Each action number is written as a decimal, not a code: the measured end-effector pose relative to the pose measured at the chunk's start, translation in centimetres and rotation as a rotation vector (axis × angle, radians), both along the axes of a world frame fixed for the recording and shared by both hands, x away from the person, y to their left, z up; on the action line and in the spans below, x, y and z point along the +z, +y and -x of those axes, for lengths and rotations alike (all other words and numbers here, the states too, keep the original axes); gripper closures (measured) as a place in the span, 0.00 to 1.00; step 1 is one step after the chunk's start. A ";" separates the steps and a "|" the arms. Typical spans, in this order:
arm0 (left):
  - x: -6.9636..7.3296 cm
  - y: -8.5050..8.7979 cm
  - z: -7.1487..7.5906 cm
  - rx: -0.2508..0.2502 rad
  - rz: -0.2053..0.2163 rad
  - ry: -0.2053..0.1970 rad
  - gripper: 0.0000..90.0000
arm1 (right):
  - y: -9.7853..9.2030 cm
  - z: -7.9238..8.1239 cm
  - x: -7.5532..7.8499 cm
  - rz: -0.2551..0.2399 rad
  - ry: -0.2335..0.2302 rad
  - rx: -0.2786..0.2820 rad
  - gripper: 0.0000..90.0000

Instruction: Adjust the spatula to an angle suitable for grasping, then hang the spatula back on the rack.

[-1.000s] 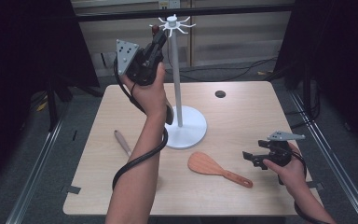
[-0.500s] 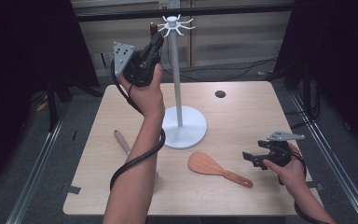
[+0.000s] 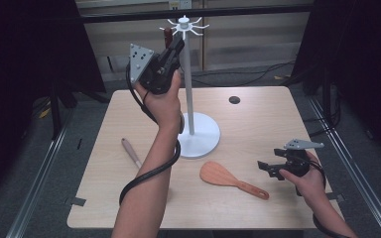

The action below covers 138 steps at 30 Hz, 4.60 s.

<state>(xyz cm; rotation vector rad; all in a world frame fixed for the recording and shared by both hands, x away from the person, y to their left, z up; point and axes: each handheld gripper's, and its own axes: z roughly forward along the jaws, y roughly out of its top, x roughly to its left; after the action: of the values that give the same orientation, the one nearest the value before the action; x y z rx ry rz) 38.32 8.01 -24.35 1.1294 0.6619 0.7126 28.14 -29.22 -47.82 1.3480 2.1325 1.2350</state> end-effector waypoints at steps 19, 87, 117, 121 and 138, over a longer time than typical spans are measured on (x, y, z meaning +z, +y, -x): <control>-0.8 -0.3 0.6 0.008 -0.008 0.008 0.98 | 0.2 -0.1 0.3 -0.005 -0.005 0.007 0.11; -16.1 8.7 6.4 0.096 -0.253 0.334 0.30 | 3.3 -2.0 -0.2 0.020 -0.010 0.094 0.11; -20.1 13.5 4.8 0.111 -0.370 0.715 0.18 | 3.8 -2.4 0.4 -0.001 -0.022 0.107 0.11; -20.4 13.9 4.7 0.121 -0.381 0.727 0.20 | 3.8 -2.4 0.4 0.002 -0.023 0.106 0.11; -21.2 15.9 5.0 0.207 -0.429 0.826 0.79 | 3.8 -2.5 0.3 0.001 -0.023 0.107 0.11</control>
<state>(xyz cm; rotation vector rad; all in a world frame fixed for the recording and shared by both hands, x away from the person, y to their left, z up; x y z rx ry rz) 33.35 23.93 -45.57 1.7934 1.3795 0.5565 30.61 -25.42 -47.50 1.2274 2.2150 1.2828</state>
